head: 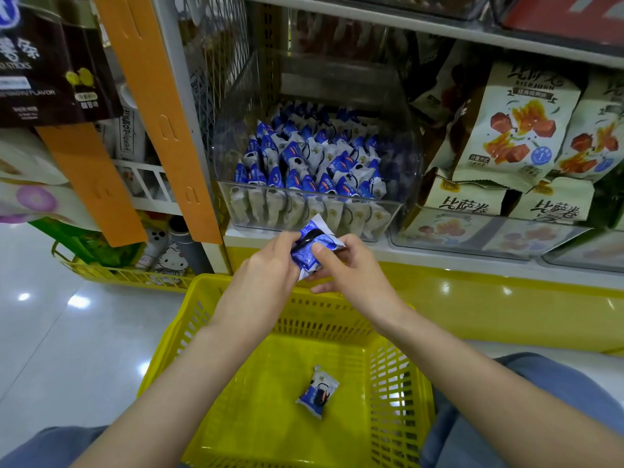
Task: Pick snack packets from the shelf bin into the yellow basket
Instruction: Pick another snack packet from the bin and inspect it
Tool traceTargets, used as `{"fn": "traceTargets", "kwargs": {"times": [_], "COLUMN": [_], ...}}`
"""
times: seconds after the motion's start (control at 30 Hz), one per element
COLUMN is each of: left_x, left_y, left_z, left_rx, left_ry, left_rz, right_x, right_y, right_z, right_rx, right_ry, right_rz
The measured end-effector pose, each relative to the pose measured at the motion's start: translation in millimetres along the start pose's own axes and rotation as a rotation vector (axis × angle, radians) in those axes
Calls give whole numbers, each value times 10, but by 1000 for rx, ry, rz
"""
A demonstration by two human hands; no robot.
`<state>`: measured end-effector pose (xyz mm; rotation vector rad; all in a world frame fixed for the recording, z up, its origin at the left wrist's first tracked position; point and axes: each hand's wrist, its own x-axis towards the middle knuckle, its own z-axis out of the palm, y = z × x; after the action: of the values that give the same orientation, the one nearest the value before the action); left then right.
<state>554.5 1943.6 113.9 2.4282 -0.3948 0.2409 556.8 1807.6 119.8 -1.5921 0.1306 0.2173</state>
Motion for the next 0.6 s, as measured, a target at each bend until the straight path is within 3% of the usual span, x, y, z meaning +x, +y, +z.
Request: {"fn": "traceTargets", "kwargs": {"times": [0.3, 0.6], "left_x": [32, -2], "left_y": [-58, -59], "left_z": [3, 29], "left_rx": [159, 153], "left_ry": [-22, 10], "left_rz": [14, 33], "right_x": [24, 27], "right_y": [158, 203], "right_z": [-10, 0], "right_rx": [-162, -257], "right_ry": [-4, -22], "right_rz": [-73, -88]}}
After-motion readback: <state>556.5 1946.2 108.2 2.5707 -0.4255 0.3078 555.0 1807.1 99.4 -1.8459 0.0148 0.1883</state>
